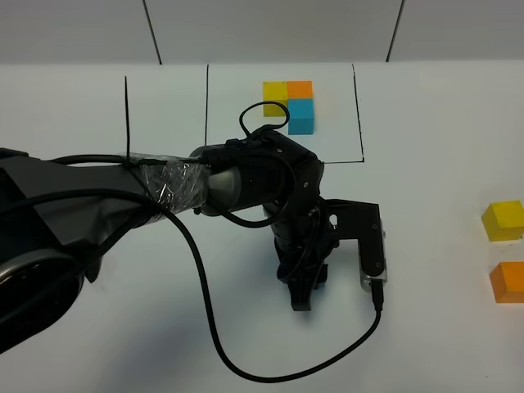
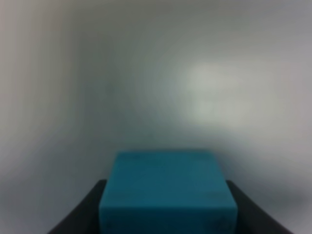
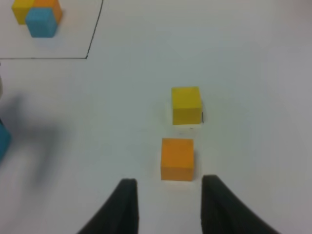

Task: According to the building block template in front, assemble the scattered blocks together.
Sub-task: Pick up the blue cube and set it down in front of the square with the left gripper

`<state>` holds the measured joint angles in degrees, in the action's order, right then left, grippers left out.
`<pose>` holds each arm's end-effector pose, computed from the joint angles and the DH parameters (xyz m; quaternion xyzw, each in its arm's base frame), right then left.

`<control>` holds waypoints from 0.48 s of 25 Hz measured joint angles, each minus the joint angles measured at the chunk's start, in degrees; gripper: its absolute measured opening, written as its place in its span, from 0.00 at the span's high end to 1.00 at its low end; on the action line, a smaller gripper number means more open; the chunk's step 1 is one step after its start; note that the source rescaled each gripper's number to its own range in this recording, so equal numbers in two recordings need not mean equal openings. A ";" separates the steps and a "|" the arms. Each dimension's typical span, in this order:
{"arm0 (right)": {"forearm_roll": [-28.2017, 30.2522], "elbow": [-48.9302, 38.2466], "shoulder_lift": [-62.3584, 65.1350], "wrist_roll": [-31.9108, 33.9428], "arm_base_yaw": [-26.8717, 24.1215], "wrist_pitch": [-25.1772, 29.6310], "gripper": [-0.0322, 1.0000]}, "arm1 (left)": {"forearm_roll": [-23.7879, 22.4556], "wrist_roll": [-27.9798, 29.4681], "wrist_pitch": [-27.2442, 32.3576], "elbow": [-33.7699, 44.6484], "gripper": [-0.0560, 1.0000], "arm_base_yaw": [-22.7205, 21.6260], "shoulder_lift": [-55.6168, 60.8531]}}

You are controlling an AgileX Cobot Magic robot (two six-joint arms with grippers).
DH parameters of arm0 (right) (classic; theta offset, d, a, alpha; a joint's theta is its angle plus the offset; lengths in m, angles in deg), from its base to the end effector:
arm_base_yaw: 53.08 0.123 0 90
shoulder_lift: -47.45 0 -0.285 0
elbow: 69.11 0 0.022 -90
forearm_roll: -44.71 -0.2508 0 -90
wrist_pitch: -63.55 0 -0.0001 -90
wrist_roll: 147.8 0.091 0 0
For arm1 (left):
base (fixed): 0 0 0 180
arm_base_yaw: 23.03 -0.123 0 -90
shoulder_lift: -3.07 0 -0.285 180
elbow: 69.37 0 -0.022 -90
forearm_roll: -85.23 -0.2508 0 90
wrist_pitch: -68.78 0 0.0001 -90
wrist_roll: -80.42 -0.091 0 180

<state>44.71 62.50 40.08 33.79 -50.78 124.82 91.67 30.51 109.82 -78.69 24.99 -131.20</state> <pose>-0.0067 -0.0003 0.2774 -0.0053 0.8528 0.0177 0.5220 0.2888 -0.3310 0.1134 0.7228 0.6789 -0.0398 0.1224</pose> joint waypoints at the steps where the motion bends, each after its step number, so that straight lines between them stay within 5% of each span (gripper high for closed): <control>1: 0.00 0.00 0.00 0.00 0.00 0.00 0.90 | 0.00 0.05 -0.01 0.00 0.95 0.00 -0.12; 12: 0.00 0.00 0.00 0.00 0.00 0.00 0.90 | 0.29 3.69 -0.58 -0.58 0.93 0.00 -0.58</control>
<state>44.71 62.50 40.08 33.79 -50.78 124.82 91.96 34.21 109.25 -79.27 24.99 -131.79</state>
